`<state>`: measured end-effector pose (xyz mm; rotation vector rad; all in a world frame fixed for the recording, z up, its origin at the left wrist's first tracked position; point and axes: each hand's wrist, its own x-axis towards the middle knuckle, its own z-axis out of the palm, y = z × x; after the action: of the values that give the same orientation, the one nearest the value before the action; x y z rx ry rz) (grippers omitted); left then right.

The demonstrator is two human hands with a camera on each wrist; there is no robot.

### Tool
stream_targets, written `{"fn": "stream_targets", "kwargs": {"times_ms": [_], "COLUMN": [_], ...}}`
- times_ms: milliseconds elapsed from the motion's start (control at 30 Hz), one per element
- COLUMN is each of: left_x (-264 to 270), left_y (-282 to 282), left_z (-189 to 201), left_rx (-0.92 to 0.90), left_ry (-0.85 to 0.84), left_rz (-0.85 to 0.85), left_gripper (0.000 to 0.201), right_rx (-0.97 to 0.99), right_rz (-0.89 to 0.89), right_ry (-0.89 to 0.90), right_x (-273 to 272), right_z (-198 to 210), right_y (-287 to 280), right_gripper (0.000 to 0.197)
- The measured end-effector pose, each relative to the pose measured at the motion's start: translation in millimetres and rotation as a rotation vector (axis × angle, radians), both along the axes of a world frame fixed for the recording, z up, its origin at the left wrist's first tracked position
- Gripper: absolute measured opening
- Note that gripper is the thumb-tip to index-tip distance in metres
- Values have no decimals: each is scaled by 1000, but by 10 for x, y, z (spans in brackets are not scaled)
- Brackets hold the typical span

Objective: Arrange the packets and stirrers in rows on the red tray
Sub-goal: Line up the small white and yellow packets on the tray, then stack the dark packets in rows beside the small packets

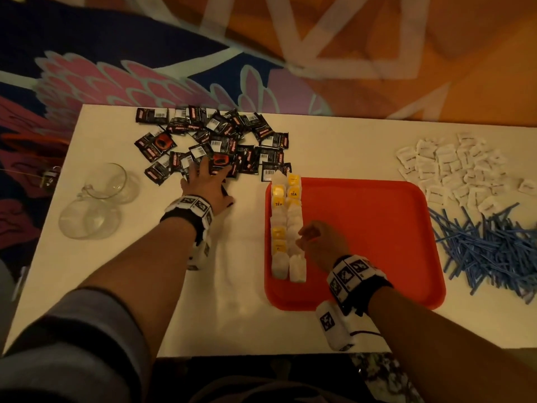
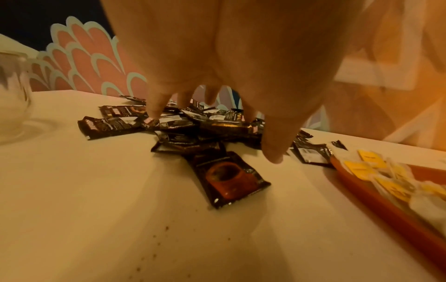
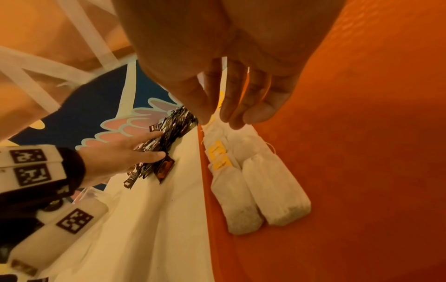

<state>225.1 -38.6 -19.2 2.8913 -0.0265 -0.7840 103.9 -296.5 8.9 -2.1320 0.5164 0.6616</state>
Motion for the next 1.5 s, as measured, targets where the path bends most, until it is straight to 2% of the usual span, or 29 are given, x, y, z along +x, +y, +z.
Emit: {"fn": "stream_targets", "kwargs": {"times_ms": [133, 400, 500, 567, 633, 667, 700, 767, 833, 933, 1067, 1200, 1300, 1433, 1500], "left_x": [-162, -941, -1073, -1102, -1073, -1026, -961, -800, -624, -426, -331, -323, -313, -366, -404], "left_y": [117, 335, 445, 537, 636, 675, 706, 723, 697, 565, 385, 336, 372, 389, 390], "left_z": [-163, -268, -180, -118, -84, -65, -63, -54, -112, -171, -169, -176, -182, -171, -166], "left_rx": [-43, -110, -195, -286, -350, -371, -398, -486, -570, -590, -559, -514, -567, -514, -528], "left_ry": [90, 3, -89, -292, -451, -455, -397, -150, 60, 223, 187, 178, 174, 114, 84], "left_rz": [-27, -155, -123, 29, 356, 546, 730, 1025, 1142, 1041, 896, 905, 954, 900, 899], "left_gripper": [78, 63, 50, 40, 34, 36, 43, 63, 77, 77, 45, 40, 39, 40, 41], "right_rx": [-19, -15, -35, -63, -113, -141, -164, -202, -217, -272, -324, -232, -142, -23, 22], "right_rz": [94, 244, 284, 311, 307, 285, 266, 266, 301, 435, 720, 667, 628, 451, 418], "right_ry": [-35, 48, 33, 10, -15, -29, -40, -21, 23, 20, -12, -77, -101, -93, -85], "right_x": [17, 264, 387, 472, 569, 622, 671, 750, 825, 944, 965, 899, 858, 787, 786], "right_z": [-9, -60, -81, -117, -166, -189, -209, -267, -330, -375, -349, -375, -364, -407, -399], "right_y": [187, 784, 1017, 1148, 1264, 1313, 1355, 1431, 1496, 1617, 1815, 1836, 1770, 1707, 1675], "right_gripper": [12, 12, 12, 14, 26, 35, 44, 58, 65, 58, 36, 22, 27, 28, 26]}}
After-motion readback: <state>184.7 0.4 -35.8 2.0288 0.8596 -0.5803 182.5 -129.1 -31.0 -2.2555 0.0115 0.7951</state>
